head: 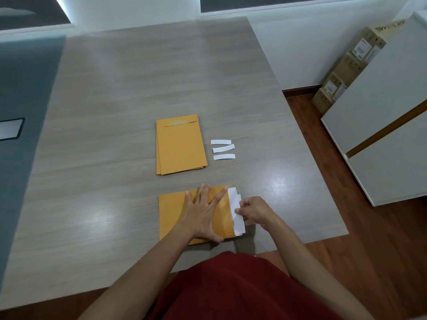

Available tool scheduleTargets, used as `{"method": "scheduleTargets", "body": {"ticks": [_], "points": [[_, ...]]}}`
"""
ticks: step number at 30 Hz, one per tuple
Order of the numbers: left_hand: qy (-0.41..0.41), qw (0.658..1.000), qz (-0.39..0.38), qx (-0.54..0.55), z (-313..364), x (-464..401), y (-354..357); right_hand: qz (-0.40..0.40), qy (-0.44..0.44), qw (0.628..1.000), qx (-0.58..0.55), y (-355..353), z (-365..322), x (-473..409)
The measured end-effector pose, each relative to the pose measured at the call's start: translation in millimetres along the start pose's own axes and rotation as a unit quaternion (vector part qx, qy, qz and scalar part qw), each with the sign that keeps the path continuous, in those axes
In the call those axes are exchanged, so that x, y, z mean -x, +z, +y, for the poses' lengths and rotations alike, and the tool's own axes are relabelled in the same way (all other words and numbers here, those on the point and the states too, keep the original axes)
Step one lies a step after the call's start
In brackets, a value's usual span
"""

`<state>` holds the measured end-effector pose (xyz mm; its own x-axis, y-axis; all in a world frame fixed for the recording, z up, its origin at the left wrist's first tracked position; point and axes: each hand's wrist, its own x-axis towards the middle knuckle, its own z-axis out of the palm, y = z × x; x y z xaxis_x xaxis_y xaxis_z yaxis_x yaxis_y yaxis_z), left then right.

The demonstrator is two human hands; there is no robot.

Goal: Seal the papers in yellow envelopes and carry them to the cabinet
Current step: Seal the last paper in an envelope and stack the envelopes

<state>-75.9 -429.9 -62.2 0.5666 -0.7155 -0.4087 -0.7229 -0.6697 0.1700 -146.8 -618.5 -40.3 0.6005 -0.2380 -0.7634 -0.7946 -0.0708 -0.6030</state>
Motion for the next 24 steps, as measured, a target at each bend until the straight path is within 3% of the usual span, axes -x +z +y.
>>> {"method": "scheduleTargets", "body": {"ticks": [5, 12, 19, 24], "points": [[-0.002, 0.999, -0.036, -0.005, -2, -4, 3, -0.013, -0.002, 1.0, 0.009, 1, 2, -1], [0.014, 1.0, -0.004, 0.007, 6, -9, -4, 0.01, -0.012, 1.0, 0.026, -1, -1, -6], [0.01, 1.0, -0.014, -0.004, 2, -12, -3, -0.026, -0.026, 0.999, -0.014, -9, 0, -5], [0.025, 0.999, -0.014, -0.024, 6, -17, -3, -0.032, -0.046, 0.998, 0.016, -9, 0, -6]]}}
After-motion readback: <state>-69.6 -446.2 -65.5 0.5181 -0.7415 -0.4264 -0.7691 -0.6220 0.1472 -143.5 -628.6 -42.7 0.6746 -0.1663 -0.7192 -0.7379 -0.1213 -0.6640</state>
